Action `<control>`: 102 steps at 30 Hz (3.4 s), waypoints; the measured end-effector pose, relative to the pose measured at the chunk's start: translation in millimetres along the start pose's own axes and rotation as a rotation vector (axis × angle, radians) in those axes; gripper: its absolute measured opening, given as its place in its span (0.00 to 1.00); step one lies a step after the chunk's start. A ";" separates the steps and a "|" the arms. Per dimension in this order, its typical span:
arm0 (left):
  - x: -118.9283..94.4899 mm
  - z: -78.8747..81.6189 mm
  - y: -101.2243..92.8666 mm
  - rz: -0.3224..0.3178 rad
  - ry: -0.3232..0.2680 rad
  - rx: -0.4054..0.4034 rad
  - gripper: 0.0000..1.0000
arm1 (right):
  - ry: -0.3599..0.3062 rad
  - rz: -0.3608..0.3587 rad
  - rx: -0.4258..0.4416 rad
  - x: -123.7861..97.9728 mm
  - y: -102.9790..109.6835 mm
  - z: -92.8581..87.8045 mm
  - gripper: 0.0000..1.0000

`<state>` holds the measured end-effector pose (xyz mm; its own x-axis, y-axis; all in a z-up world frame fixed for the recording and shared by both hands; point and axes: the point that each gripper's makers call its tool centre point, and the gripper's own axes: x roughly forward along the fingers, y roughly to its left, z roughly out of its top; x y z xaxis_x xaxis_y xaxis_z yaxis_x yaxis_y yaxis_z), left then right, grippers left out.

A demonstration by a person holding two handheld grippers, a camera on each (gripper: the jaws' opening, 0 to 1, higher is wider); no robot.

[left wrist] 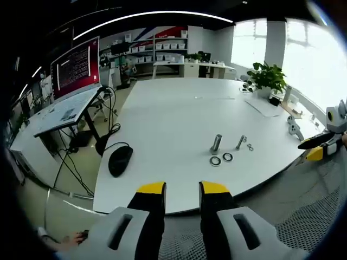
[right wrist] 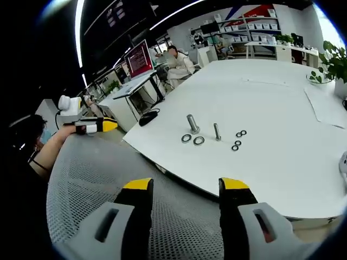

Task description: Place the washer onto the threaded stud by aligning its center hole with the stud, sliding it down to the base, and recovering from edge contact or off-axis alignment until the washer reaches the visible bottom stop.

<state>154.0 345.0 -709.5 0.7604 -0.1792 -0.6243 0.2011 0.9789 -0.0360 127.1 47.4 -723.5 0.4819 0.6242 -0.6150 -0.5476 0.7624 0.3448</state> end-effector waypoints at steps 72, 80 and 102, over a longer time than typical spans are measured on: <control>-1.4 -1.3 2.1 0.003 -0.004 -0.003 0.18 | -0.066 0.071 0.017 -3.5 13.5 12.2 0.49; -1.8 -2.3 5.1 0.015 -0.003 -0.003 0.16 | 0.011 0.094 -0.053 -4.0 10.7 5.2 0.46; -0.6 -2.6 5.8 0.020 0.007 0.007 0.12 | 0.098 0.128 -0.204 7.0 -19.2 38.3 0.41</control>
<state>153.2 351.1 -711.4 0.7600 -0.1587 -0.6302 0.1902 0.9816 -0.0178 167.2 43.7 -707.3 0.3364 0.6866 -0.6445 -0.7314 0.6216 0.2804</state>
